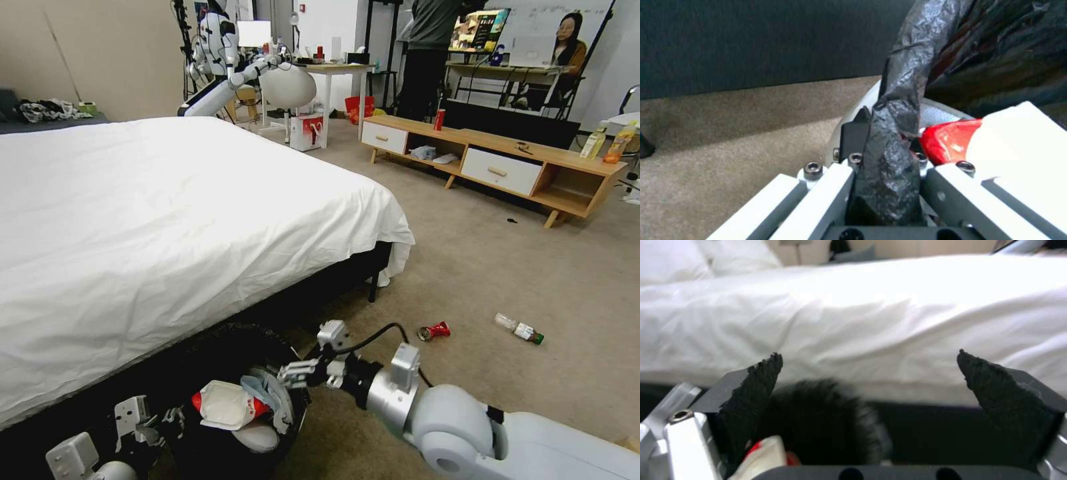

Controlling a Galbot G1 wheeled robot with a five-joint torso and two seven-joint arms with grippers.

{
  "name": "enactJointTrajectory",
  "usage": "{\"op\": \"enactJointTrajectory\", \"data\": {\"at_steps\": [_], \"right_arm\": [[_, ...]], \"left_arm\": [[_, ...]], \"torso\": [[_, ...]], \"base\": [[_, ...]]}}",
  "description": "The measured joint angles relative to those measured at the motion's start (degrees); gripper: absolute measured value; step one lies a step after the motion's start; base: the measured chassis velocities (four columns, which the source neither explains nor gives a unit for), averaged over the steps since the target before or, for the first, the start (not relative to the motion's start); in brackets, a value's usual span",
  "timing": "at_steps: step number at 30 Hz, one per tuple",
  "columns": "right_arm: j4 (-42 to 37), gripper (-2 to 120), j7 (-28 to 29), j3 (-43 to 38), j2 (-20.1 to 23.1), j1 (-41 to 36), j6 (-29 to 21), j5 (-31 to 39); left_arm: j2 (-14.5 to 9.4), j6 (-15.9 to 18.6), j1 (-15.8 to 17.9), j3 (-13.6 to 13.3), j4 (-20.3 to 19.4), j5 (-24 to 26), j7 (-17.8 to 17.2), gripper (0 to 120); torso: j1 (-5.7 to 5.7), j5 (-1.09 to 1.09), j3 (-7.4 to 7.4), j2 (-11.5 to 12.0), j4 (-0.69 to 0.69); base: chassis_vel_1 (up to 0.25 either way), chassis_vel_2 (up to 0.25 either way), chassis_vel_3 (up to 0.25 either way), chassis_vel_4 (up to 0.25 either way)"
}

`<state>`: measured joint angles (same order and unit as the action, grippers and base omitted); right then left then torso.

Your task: Pick up the trash bin and place the garbage on the floor into it.

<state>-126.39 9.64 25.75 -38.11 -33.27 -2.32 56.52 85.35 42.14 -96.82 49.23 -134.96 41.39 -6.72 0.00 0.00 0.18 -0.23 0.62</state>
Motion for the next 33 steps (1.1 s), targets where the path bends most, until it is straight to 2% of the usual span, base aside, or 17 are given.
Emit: {"op": "enactJointTrajectory", "data": {"at_steps": [3,11,14,15,16,17,18,21,22,25,28,29,32,33], "right_arm": [[-0.6,100,-0.1,-4.8,1.5,-2.3,1.7,0.1],[-0.3,100,1.3,-10.8,2.5,-4.9,6.3,-0.5],[0.3,100,2.6,-15.5,2.8,-7.2,8.1,-0.8],[0.7,100,3.0,-19.3,2.8,-9.5,8.9,-1.3],[0.7,100,3.0,-19.3,2.8,-9.5,8.9,-1.3],[0.8,100,3.3,-24.0,2.8,-12.9,9.4,-1.8],[0.8,100,3.3,-24.0,2.8,-12.9,9.4,-1.8],[1.3,100,3.9,-34.8,1.1,-20.9,10.7,-4.8],[1.3,100,3.9,-34.8,1.1,-20.9,10.7,-4.8],[3.5,100,4.4,-41.7,-2.7,-24.6,14.1,-10.9],[4.1,100,4.5,-43.9,-3.6,-25.7,15.3,-12.8],[4.6,100,4.4,-48.8,-5.4,-28.0,16.7,-15.6],[4.9,100,4.3,-52.5,-6.8,-30.0,18.0,-17.9],[5.7,100,3.8,-55.9,-8.0,-32.4,19.9,-20.8]], "left_arm": [[0.0,0.0,-0.3,0.1,0.0,-0.9,-0.1,2],[0.0,0.0,-1.6,0.9,-0.7,-1.8,-0.2,2],[0.0,0.0,-2.1,1.2,-1.2,-1.8,-0.2,2],[0.1,0.0,-2.3,1.2,-1.4,-1.9,-0.2,2],[0.1,0.0,-2.3,1.2,-1.4,-1.9,-0.2,2],[0.1,0.0,-2.4,1.2,-1.5,-2.0,-0.2,2],[0.1,0.0,-2.4,1.2,-1.5,-2.0,-0.2,2],[0.3,0.0,-2.5,1.2,-1.6,-2.8,0.0,2],[0.3,0.0,-2.5,1.2,-1.6,-2.8,0.0,2],[1.2,0.0,-3.1,1.5,-2.2,-3.7,0.2,2],[1.4,0.0,-3.1,1.6,-2.3,-4.4,0.5,2],[1.7,0.0,-3.3,1.6,-2.3,-5.1,0.8,2],[2.0,0.0,-3.4,1.6,-2.3,-5.5,1.0,2],[2.2,0.0,-3.4,1.5,-2.3,-5.9,1.2,2]], "torso": [[0.0,0.0,0.0,0.0,0.02],[0.0,0.0,0.0,0.0,-0.02],[0.0,0.0,0.0,0.0,-0.02],[0.0,0.01,0.0,0.0,-0.01],[0.0,0.01,0.0,0.0,-0.01],[0.0,0.0,0.0,0.0,-0.01],[0.0,0.0,0.0,0.0,-0.01],[0.0,0.0,0.0,0.0,0.04],[0.0,0.0,0.0,0.0,0.04],[0.0,0.01,0.0,0.0,-0.03],[0.0,0.01,0.0,0.0,-0.03],[0.0,0.01,0.0,0.0,-0.01],[0.0,0.0,0.0,0.0,0.02],[0.0,0.01,0.0,0.0,0.02]], "base": [[0.0,0.0,0.0,0.0],[0.0,0.0,0.0,0.0],[0.0,0.0,0.0,0.0],[0.0,0.0,0.0,0.0],[0.0,0.0,0.0,0.0],[0.0,0.0,0.0,0.0],[0.0,0.0,0.0,0.0],[0.0,0.0,0.0,0.0],[0.0,0.0,0.0,0.0],[0.0,0.0,0.0,0.0],[0.0,0.0,0.0,0.0],[0.0,0.0,0.0,0.0],[0.0,0.0,0.0,0.0],[0.0,0.0,0.0,0.0]]}}
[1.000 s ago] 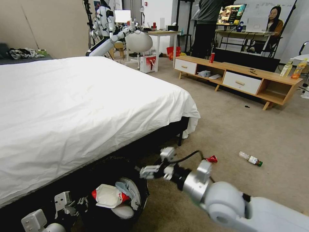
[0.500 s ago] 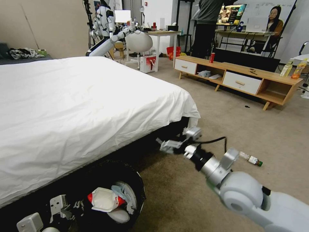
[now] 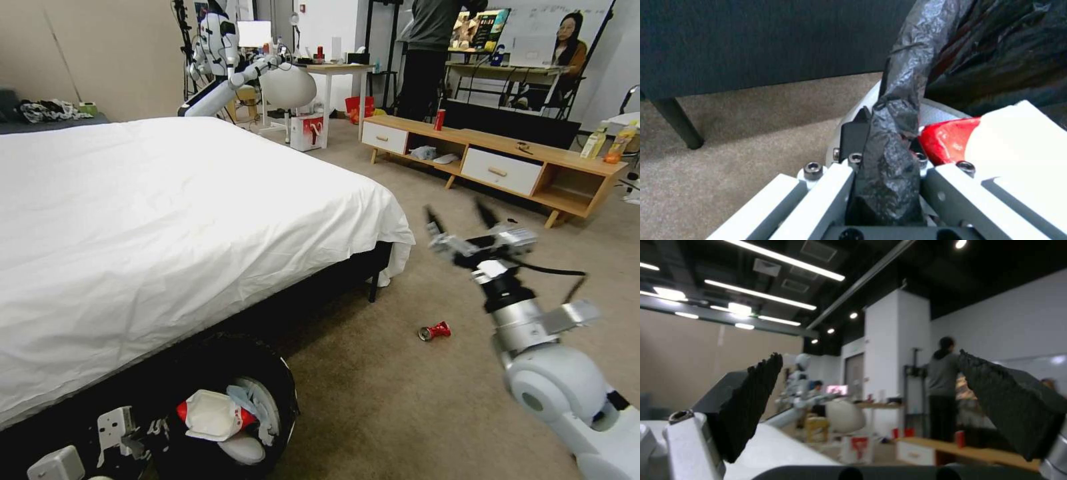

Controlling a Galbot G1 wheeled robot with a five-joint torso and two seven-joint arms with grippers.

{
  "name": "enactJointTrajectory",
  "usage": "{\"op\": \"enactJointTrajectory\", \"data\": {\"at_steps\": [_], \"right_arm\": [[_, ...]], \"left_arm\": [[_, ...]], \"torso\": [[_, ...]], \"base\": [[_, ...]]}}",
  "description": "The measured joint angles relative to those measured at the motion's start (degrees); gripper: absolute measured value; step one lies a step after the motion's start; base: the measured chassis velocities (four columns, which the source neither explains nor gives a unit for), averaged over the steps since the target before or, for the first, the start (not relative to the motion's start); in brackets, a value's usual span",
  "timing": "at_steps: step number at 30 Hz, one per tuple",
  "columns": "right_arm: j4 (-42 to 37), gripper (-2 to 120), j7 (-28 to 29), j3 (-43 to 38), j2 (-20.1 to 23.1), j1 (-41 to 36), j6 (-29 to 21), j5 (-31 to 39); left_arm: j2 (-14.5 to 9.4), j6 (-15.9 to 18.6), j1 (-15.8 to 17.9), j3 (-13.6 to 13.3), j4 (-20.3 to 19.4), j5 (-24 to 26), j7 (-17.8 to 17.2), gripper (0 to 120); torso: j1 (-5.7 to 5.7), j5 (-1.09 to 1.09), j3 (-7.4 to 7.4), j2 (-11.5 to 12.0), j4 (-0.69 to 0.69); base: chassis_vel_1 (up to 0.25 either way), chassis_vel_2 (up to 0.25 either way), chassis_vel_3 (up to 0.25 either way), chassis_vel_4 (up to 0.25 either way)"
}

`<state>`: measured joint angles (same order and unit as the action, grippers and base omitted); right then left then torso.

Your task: Pick up the trash bin and place the garbage on the floor into it.

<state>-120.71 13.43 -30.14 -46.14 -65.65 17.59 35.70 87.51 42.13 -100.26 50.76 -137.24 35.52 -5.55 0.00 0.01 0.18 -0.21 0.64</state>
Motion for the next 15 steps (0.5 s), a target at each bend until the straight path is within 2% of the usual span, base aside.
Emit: {"op": "enactJointTrajectory", "data": {"at_steps": [4,5,9,15], "right_arm": [[2.9,100,-0.8,-4.0,-2.4,-4.1,4.8,-6.0],[2.9,100,-0.8,-4.0,-2.4,-4.1,4.8,-6.0],[3.3,100,-1.8,-7.0,-6.9,-8.7,5.4,-9.6],[3.0,100,-2.1,-6.4,-10.4,-12.4,5.5,-13.3]], "left_arm": [[0.4,0.0,0.3,-0.2,0.3,-1.2,0.4,2],[0.4,0.0,0.3,-0.2,0.3,-1.2,0.4,2],[1.2,0.0,0.4,-0.5,0.7,-3.5,1.1,2],[1.9,0.0,0.3,-0.7,0.7,-4.4,1.3,2]], "torso": [[0.0,-0.01,0.0,0.0,-0.03],[0.0,-0.01,0.0,0.0,-0.03],[0.0,-0.01,0.0,0.0,-0.01],[0.0,-0.01,0.0,0.0,-0.03]], "base": [[0.0,0.0,0.0,0.0],[0.0,0.0,0.0,0.0],[0.0,0.0,0.0,0.0],[0.0,0.0,0.0,0.0]]}}
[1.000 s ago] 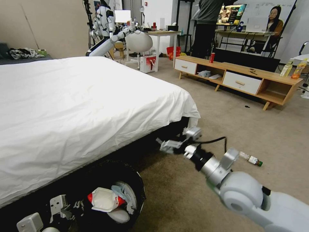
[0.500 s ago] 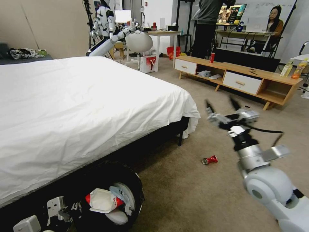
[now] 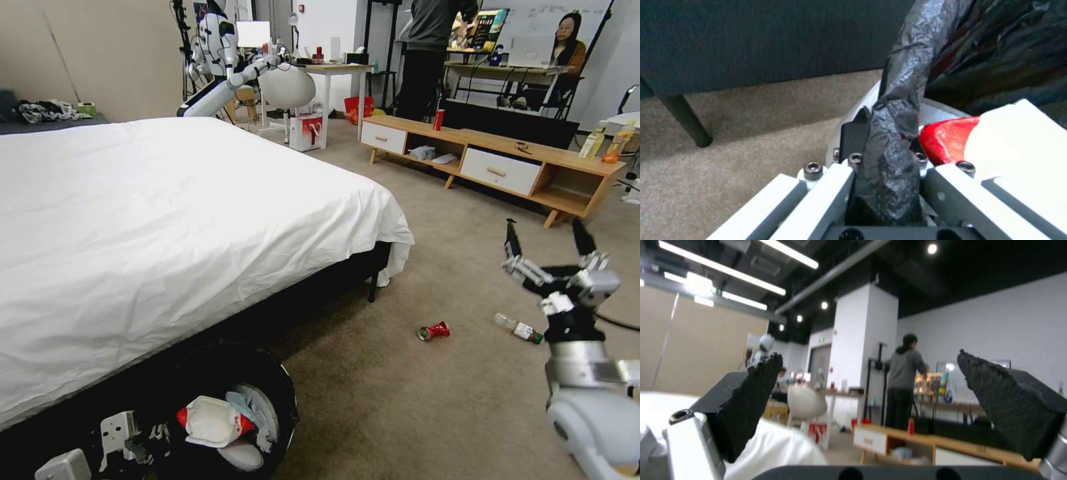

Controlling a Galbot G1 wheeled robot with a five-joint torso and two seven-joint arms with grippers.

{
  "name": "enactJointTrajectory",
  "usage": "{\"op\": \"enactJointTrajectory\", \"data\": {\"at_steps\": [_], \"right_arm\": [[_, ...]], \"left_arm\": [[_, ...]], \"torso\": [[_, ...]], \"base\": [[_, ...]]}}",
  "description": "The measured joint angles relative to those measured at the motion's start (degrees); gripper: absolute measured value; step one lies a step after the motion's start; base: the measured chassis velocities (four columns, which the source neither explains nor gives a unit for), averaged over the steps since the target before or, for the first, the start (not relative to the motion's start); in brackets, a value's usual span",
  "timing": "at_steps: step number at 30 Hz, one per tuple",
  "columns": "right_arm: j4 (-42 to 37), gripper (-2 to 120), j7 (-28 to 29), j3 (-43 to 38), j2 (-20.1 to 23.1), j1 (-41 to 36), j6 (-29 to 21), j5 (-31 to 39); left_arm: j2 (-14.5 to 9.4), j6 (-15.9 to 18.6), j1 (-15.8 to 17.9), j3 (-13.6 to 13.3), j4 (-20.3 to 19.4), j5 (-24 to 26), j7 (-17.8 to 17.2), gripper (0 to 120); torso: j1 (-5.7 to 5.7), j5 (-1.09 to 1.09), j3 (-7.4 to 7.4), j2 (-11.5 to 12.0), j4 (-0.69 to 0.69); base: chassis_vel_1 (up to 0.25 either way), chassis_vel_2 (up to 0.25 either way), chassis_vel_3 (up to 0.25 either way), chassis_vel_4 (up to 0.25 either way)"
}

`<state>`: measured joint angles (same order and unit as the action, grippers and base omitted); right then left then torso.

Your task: Pick up the trash bin and place the garbage on the floor into it.

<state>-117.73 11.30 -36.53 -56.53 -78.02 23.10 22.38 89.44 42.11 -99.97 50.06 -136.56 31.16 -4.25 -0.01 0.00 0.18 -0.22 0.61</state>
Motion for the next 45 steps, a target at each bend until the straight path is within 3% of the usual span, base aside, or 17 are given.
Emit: {"op": "enactJointTrajectory", "data": {"at_steps": [8,16,45], "right_arm": [[-0.1,92,-0.6,0.4,-5.7,-4.8,2.1,-7.7],[-0.4,90,-0.9,0.3,-7.9,-6.3,2.8,-10.6],[-0.1,88,-0.6,2.5,-8.5,-6.4,1.3,-12.5]], "left_arm": [[0.5,-0.4,0.0,-0.2,0.1,-1.1,0.2,2],[1.0,-1.0,-0.1,-0.8,0.3,-2.3,0.9,2],[1.8,-1.7,-0.2,-0.8,0.9,-4.6,3.6,2]], "torso": [[0.0,0.0,0.0,0.0,0.01],[0.0,-0.01,0.0,0.0,0.01],[0.0,0.0,0.0,0.0,0.0]], "base": [[0.0,0.0,0.0,0.0],[0.0,0.0,0.0,0.0],[0.0,0.0,0.0,0.0]]}}
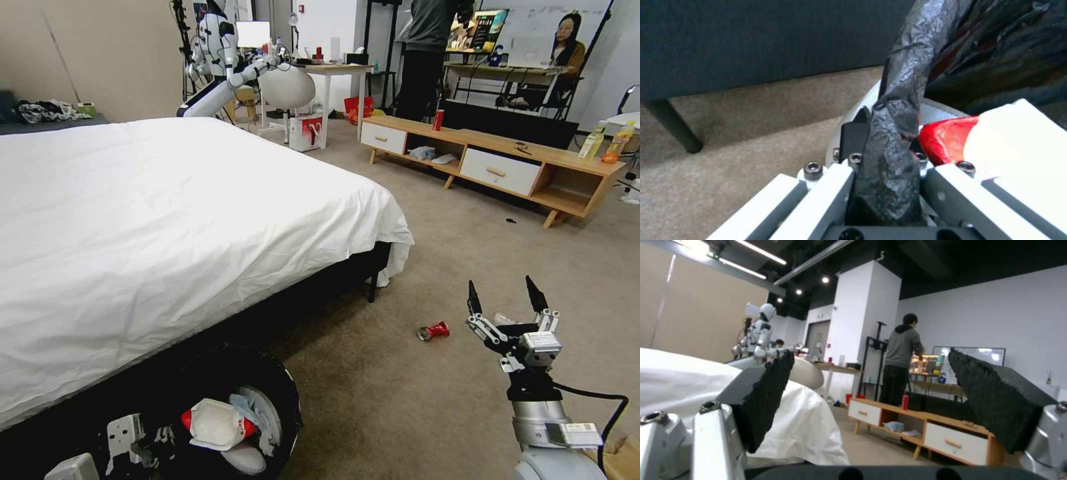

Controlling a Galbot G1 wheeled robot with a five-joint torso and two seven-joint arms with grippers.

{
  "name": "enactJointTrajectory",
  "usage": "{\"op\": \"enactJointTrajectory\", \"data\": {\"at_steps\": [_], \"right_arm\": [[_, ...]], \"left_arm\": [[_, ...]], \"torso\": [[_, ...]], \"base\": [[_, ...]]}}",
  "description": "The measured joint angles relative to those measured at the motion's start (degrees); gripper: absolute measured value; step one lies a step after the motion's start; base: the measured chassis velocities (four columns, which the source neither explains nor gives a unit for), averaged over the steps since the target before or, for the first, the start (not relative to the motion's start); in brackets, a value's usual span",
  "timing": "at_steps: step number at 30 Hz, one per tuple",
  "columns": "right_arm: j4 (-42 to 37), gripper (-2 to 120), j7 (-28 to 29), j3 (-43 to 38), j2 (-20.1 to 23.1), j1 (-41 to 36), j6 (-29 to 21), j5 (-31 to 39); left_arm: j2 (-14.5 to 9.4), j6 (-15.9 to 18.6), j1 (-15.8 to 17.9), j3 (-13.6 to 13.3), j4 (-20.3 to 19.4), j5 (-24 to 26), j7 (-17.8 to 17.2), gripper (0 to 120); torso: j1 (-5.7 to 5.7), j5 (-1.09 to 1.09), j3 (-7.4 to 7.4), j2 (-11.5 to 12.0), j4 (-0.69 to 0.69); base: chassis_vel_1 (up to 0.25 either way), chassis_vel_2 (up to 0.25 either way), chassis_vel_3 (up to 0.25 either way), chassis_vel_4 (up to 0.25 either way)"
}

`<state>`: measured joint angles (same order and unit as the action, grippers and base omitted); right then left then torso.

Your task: Pick up the trash bin and place the garbage on the floor into it.

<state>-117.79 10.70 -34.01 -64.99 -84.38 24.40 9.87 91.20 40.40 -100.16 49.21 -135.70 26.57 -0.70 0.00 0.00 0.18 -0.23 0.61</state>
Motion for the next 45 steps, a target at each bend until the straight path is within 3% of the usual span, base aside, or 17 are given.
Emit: {"op": "enactJointTrajectory", "data": {"at_steps": [45], "right_arm": [[1.6,87,0.2,0.8,0.2,1.3,-0.2,0.3]], "left_arm": [[0.0,0.1,-0.3,0.9,-0.2,0.2,0.3,2]], "torso": [[0.0,0.0,0.0,0.0,0.01]], "base": [[-0.048,-0.052,-0.047,-0.048]]}}
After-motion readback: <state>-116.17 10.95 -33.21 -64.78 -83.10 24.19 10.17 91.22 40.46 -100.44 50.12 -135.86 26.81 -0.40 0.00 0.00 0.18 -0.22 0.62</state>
